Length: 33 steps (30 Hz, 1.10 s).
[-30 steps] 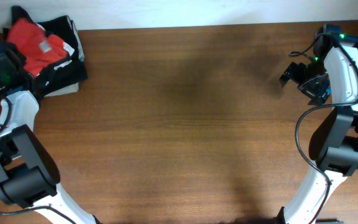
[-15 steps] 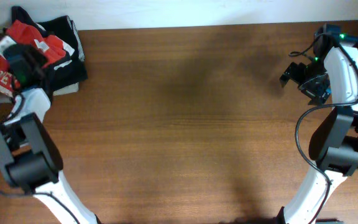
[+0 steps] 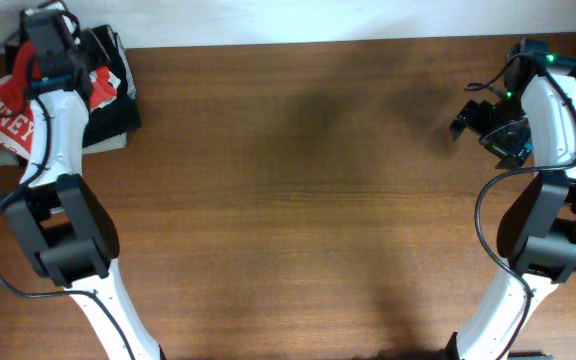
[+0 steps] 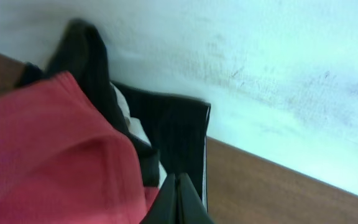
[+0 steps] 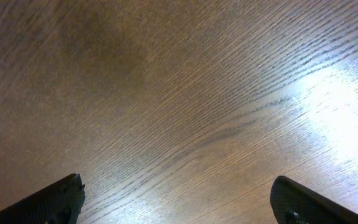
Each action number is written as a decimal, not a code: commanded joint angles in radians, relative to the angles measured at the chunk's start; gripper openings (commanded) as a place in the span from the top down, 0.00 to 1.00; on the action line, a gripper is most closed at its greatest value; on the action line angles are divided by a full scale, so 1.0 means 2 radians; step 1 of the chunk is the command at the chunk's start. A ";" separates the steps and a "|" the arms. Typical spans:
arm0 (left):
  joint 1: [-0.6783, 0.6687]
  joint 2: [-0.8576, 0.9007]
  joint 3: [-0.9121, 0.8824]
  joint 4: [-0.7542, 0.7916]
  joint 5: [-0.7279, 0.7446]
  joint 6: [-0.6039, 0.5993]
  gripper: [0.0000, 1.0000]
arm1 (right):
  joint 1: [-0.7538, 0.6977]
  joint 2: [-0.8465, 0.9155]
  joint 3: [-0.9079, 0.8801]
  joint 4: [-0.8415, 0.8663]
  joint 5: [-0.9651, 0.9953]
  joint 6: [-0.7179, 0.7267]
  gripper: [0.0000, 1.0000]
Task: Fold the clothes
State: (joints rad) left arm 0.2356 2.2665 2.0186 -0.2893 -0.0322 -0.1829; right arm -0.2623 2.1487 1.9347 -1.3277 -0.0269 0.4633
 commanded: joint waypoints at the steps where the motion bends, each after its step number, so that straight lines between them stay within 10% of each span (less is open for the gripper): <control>1: 0.007 -0.001 0.056 -0.054 0.003 0.011 0.99 | 0.000 0.000 0.008 0.000 0.002 -0.001 0.01; 6: 0.032 0.003 0.057 -0.062 -0.119 -0.053 0.99 | 0.000 0.000 0.008 0.000 0.003 -0.001 0.01; 11: 0.063 0.035 0.057 -0.056 -0.119 -0.053 0.81 | 0.000 0.000 0.008 0.000 0.002 -0.001 0.01; 23: 0.060 0.134 0.057 0.109 -0.012 -0.072 0.85 | 0.000 0.000 0.008 0.000 0.002 -0.001 0.01; 28: 0.031 0.134 0.070 0.076 -0.011 0.061 0.86 | 0.000 0.000 0.008 0.000 0.002 -0.001 0.01; 33: 0.020 0.086 0.157 0.022 -0.006 0.066 0.74 | 0.000 0.000 0.008 0.000 0.002 -0.001 0.01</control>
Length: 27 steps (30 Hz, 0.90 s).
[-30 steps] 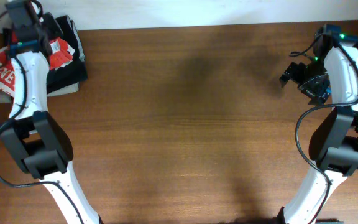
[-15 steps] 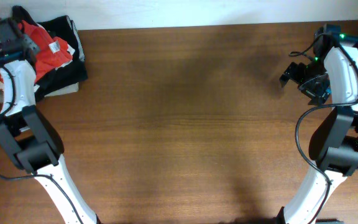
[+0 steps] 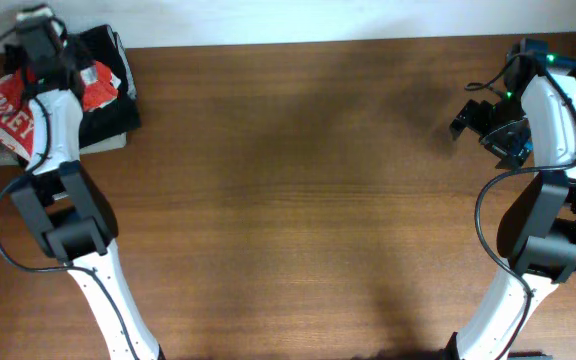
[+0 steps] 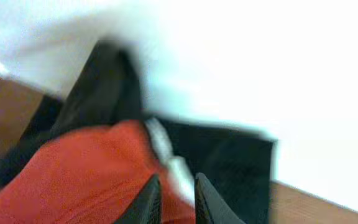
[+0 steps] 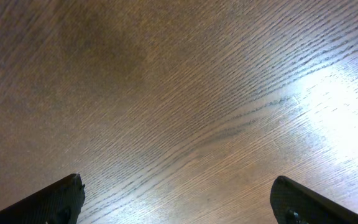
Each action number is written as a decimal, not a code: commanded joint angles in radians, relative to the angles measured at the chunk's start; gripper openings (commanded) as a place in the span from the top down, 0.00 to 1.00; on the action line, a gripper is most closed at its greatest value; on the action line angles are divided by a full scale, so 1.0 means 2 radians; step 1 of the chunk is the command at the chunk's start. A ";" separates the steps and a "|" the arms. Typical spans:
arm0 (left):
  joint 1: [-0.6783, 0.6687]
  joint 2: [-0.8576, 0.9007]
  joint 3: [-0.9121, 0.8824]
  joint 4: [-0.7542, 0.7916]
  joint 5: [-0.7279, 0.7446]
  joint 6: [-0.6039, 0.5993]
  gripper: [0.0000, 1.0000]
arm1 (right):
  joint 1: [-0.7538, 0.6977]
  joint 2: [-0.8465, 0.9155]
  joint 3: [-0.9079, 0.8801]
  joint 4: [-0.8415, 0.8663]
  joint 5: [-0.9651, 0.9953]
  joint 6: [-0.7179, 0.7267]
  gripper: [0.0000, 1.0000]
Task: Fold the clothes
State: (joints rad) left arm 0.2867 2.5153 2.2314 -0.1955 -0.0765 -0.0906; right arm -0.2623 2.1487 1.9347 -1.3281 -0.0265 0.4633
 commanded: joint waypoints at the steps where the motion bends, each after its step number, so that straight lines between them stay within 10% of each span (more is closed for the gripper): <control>1: -0.003 -0.049 0.071 -0.062 0.014 0.019 0.68 | 0.000 0.000 0.008 0.000 0.002 -0.001 0.01; 2: 0.000 -0.056 0.079 -0.099 0.014 0.019 0.48 | 0.000 0.000 0.008 0.000 0.002 -0.001 0.01; 10: 0.041 -0.054 0.078 -0.309 -0.101 -0.061 0.46 | 0.000 0.000 0.008 0.000 0.002 -0.001 0.01; 27: 0.089 0.004 0.077 -0.263 -0.033 -0.077 0.50 | 0.000 0.000 0.008 0.000 0.002 -0.001 0.01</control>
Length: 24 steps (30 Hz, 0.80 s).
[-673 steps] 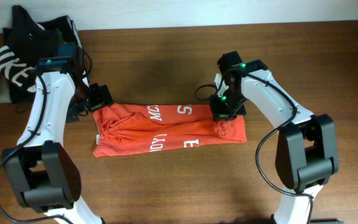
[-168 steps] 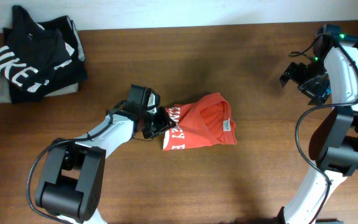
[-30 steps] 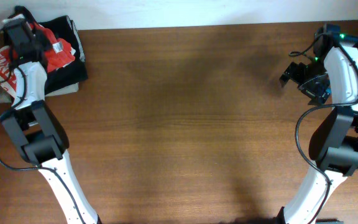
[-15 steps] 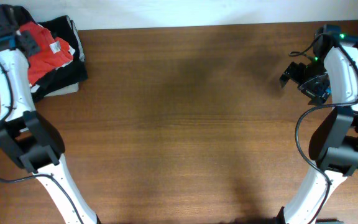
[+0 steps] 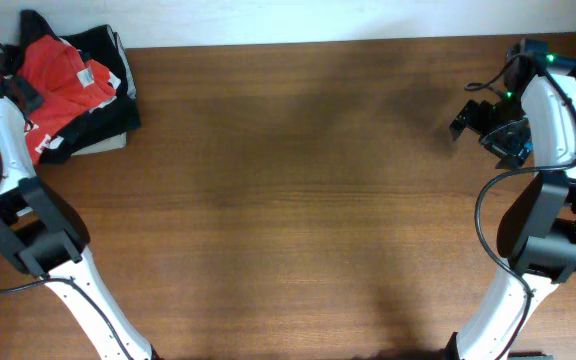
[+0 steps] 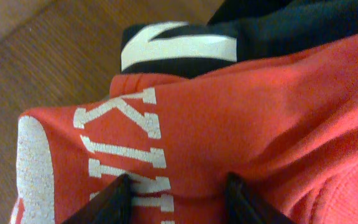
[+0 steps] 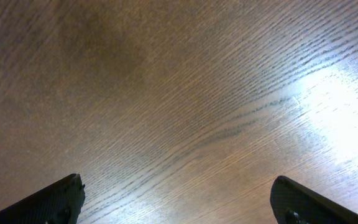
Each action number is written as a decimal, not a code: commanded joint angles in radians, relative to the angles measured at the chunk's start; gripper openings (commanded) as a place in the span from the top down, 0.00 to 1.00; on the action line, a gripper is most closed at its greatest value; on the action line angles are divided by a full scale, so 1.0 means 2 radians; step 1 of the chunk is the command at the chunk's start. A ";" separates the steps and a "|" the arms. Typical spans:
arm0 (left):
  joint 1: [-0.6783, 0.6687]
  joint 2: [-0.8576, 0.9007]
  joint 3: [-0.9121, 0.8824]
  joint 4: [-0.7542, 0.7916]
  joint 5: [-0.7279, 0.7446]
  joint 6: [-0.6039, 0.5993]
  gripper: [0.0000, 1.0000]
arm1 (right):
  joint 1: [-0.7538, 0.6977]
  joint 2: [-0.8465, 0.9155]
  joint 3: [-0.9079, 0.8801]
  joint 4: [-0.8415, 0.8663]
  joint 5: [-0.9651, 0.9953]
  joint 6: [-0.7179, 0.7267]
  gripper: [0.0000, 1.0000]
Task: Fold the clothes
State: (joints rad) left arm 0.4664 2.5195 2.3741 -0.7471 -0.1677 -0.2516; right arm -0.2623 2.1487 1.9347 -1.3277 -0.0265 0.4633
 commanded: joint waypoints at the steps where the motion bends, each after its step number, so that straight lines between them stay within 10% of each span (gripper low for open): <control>1: -0.001 -0.005 0.018 0.011 0.011 0.007 0.46 | 0.000 0.000 0.008 0.000 0.002 -0.001 0.01; 24: -0.050 -0.294 0.066 -0.401 0.242 0.007 0.01 | 0.000 -0.001 0.009 0.011 -0.099 -0.002 0.01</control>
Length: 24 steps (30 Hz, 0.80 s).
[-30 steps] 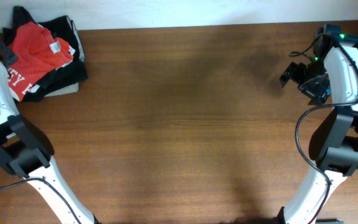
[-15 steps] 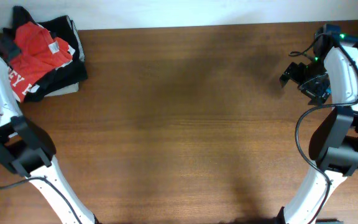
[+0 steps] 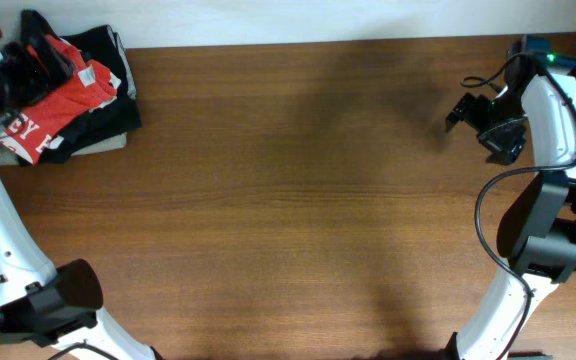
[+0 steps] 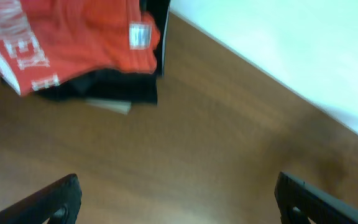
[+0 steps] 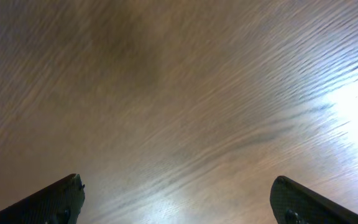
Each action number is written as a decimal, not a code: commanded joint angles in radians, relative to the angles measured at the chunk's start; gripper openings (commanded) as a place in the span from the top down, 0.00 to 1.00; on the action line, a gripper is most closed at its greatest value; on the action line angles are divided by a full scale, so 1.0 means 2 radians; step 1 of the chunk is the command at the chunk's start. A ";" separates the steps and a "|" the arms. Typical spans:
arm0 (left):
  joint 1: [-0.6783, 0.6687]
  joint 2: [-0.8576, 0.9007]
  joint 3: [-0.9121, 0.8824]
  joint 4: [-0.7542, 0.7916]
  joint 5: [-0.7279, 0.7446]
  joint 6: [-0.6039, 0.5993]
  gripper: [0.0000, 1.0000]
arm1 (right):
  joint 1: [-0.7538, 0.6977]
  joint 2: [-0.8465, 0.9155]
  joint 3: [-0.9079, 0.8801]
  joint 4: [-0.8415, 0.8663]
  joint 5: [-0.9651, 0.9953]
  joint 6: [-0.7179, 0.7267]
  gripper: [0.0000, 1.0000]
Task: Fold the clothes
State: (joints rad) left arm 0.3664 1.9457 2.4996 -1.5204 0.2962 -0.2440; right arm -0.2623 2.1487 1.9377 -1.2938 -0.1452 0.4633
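A pile of clothes lies at the table's far left corner. On top is a red garment with white lettering [image 3: 56, 92] [image 4: 73, 34], over folded black garments [image 3: 108, 105] [image 4: 114, 87]. My left gripper [image 3: 38, 58] [image 4: 178, 208] hangs by the pile's far left side. It is open wide, with only bare wood between its fingers. My right gripper [image 3: 460, 110] [image 4: 178, 208] is also open, over bare table at the far right, far from the pile.
A pale flat item [image 3: 106, 145] [image 4: 107, 106] sticks out from under the pile. A white wall [image 4: 278, 43] runs along the brown table's [image 3: 298, 200] far edge. The left arm's white link runs down the table's left side.
My left gripper was close over the red fabric; now it is drawn back, open wider, with the whole pile at a distance. The red garment's lettered part shows again at the left. The right wrist shifted slightly.
My left gripper was shut beside the red garment at the pile. Then its fingers stood slightly apart, then wider, close over the lettered fabric bunched on the pile. Now it is away from the pile, empty. The right gripper stayed open over bare table.
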 commanded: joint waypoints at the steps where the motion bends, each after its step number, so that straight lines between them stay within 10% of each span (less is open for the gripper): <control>1: 0.000 -0.007 0.003 -0.021 0.009 0.003 0.01 | 0.000 -0.008 0.007 -0.008 -0.044 -0.002 0.01; 16: 0.000 -0.007 0.003 -0.025 0.009 0.003 0.01 | 0.109 -0.334 0.007 -0.096 -0.008 -0.080 0.01; 24: 0.000 -0.007 0.003 -0.025 0.009 0.003 0.01 | 0.109 -0.361 0.007 -0.118 -0.023 -0.080 0.01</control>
State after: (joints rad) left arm 0.3668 1.9457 2.4996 -1.5681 0.3035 -0.2440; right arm -0.0505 1.4162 1.9461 -1.5265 -0.1852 0.3107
